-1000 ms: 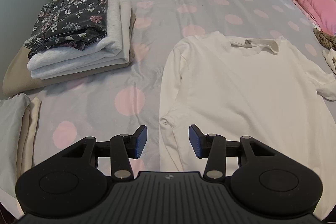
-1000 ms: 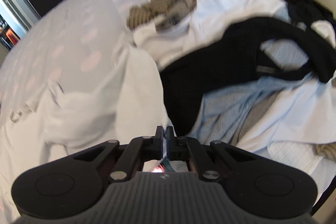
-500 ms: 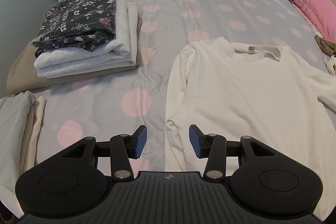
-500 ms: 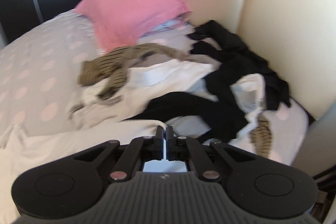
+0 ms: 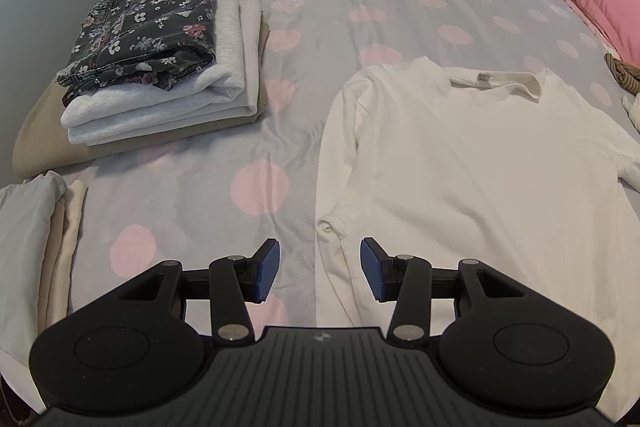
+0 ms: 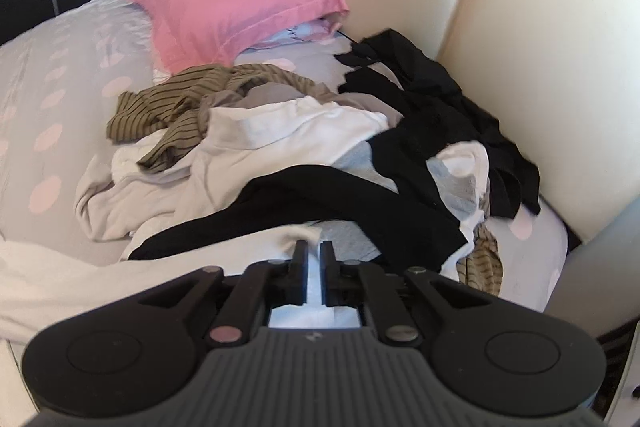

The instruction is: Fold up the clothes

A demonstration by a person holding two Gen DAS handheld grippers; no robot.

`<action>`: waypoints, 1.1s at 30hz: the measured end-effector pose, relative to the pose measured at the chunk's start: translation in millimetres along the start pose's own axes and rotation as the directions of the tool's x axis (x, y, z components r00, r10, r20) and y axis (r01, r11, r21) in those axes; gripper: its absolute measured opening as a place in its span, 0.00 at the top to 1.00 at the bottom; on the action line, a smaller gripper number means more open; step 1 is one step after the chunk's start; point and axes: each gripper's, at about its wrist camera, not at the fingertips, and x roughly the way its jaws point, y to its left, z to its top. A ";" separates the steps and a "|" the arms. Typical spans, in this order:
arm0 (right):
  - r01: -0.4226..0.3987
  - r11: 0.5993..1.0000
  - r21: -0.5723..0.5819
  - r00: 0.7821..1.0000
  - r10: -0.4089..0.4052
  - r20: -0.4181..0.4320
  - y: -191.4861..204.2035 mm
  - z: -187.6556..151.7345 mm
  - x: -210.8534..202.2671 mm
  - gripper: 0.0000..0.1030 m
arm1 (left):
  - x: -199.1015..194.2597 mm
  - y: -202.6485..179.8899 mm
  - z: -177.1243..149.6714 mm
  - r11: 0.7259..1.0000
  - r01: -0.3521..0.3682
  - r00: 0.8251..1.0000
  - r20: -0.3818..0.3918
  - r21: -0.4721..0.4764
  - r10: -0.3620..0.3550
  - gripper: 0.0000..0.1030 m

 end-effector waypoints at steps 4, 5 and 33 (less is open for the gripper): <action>-0.025 0.997 -0.077 0.999 0.028 0.028 19.7 -5.8 -13.6 0.76 | -2.3 -1.1 -0.8 1.000 0.003 1.000 0.006 0.005 -0.003 0.59; -0.035 0.994 -0.101 0.999 0.039 0.035 25.8 -7.8 -18.2 0.73 | -3.2 -1.1 -1.1 1.000 0.004 1.000 0.008 0.005 -0.004 0.59; -0.624 0.544 -0.561 0.772 0.538 -0.337 284.6 -250.2 -100.8 0.51 | 30.7 21.3 -113.9 0.995 0.043 0.969 -0.239 -0.087 -0.062 0.51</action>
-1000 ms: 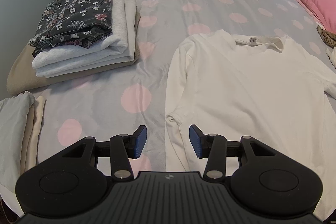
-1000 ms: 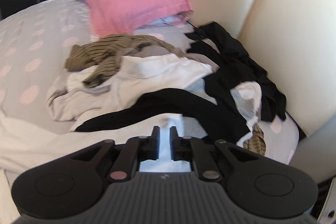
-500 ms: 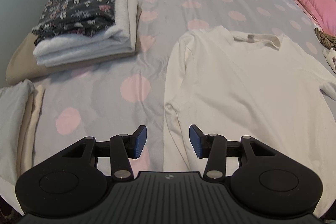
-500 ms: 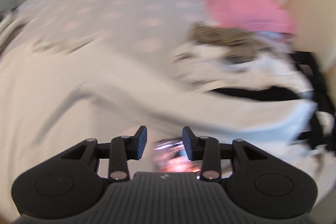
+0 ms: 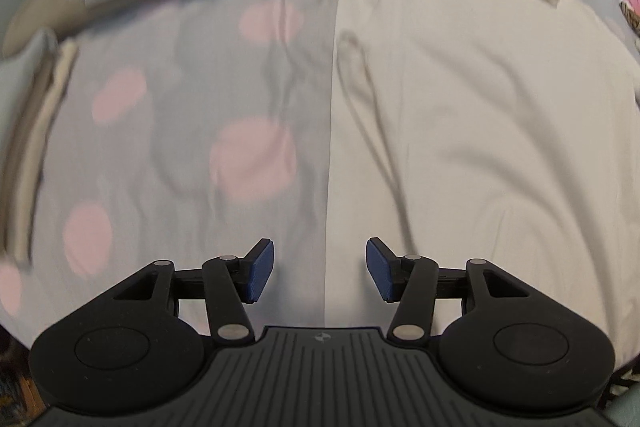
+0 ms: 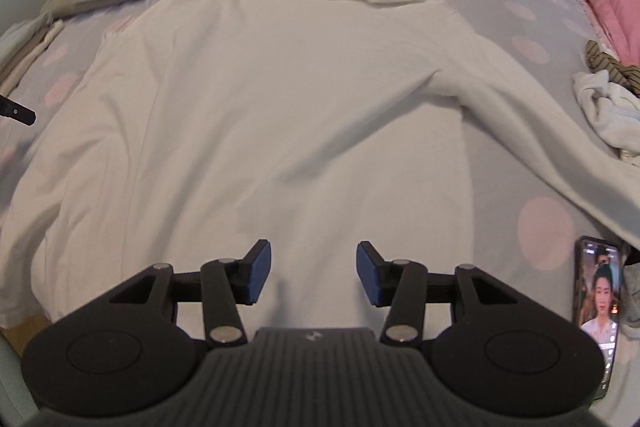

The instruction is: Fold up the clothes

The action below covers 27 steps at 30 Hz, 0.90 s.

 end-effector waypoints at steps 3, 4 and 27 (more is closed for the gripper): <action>0.005 0.999 -0.033 1.000 -0.006 -0.022 7.1 -6.9 9.3 0.51 | 8.5 -0.4 -18.5 0.999 0.041 0.997 -0.063 -0.018 -0.042 0.49; 0.007 0.999 -0.037 1.000 -0.008 -0.026 7.6 -8.5 10.4 0.50 | 11.5 -0.5 -24.5 0.998 0.056 0.995 -0.087 -0.024 -0.058 0.49; 0.031 0.999 -0.014 0.998 -0.032 -0.051 -0.9 -13.1 15.9 0.46 | -90.2 57.2 -11.0 0.958 0.096 0.965 0.261 -0.269 -0.023 1.00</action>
